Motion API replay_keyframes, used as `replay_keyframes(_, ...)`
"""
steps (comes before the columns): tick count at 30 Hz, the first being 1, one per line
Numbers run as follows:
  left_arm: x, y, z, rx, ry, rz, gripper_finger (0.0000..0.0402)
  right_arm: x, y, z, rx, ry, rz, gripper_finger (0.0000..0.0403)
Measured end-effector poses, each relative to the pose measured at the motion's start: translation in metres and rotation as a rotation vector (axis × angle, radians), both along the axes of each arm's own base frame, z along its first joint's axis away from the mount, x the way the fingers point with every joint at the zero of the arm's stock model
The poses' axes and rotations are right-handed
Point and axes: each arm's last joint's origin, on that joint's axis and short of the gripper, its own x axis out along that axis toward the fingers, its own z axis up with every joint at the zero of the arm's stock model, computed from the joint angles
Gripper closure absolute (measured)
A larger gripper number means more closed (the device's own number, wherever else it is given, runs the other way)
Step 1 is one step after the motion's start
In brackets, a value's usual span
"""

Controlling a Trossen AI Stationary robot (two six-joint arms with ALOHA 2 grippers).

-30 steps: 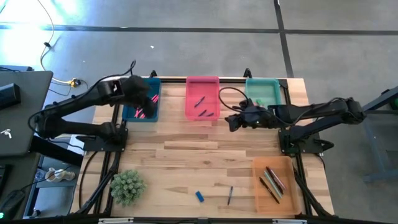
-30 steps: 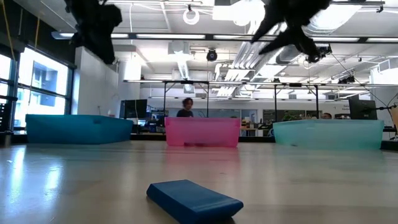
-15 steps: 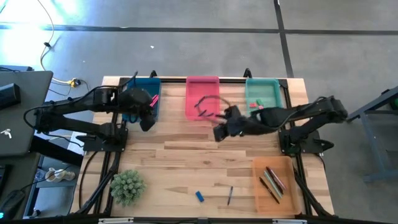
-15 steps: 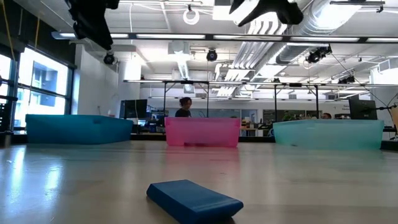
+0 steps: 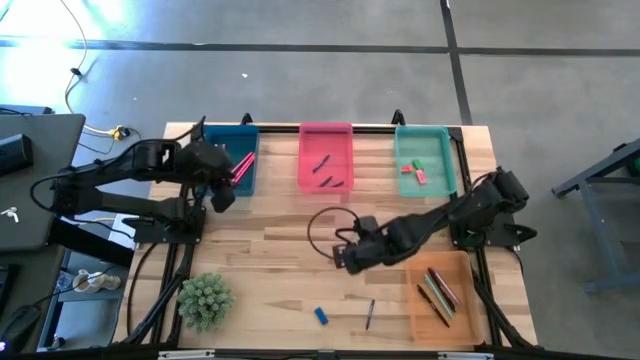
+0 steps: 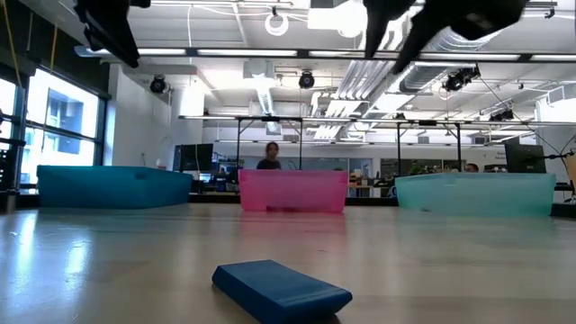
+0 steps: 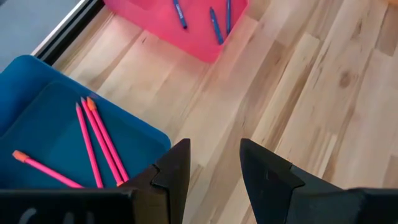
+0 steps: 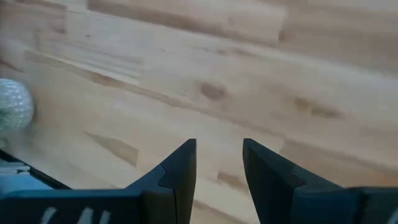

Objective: Sort crayons/erasers/pens/pencils in bins
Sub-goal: Put the blue crayon into the red bin

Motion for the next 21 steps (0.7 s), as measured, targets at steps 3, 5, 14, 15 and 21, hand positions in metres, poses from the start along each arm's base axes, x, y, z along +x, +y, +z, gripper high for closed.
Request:
replay_keyframes(3,-0.003,-0.001,0.001,0.004,-0.013,0.000,0.0275,-0.002,0.014,-0.008,0.040,0.016,-0.074,0.0279)
replay_keyframes(5,-0.004,-0.001,0.002,0.004,-0.019,-0.002,0.0275,-0.003,0.023,-0.013,0.064,0.028,-0.115,0.0279)
replay_keyframes(14,-0.005,-0.002,0.002,0.005,-0.022,-0.002,0.0275,-0.011,0.059,-0.037,0.165,0.119,-0.229,0.0279)
replay_keyframes(15,-0.005,-0.002,0.002,0.005,-0.022,-0.002,0.0275,-0.012,0.062,-0.039,0.177,0.128,-0.239,0.0279)
replay_keyframes(21,-0.005,-0.002,0.002,0.005,-0.023,-0.002,0.0275,-0.010,0.080,-0.054,0.227,0.140,-0.273,0.0279)
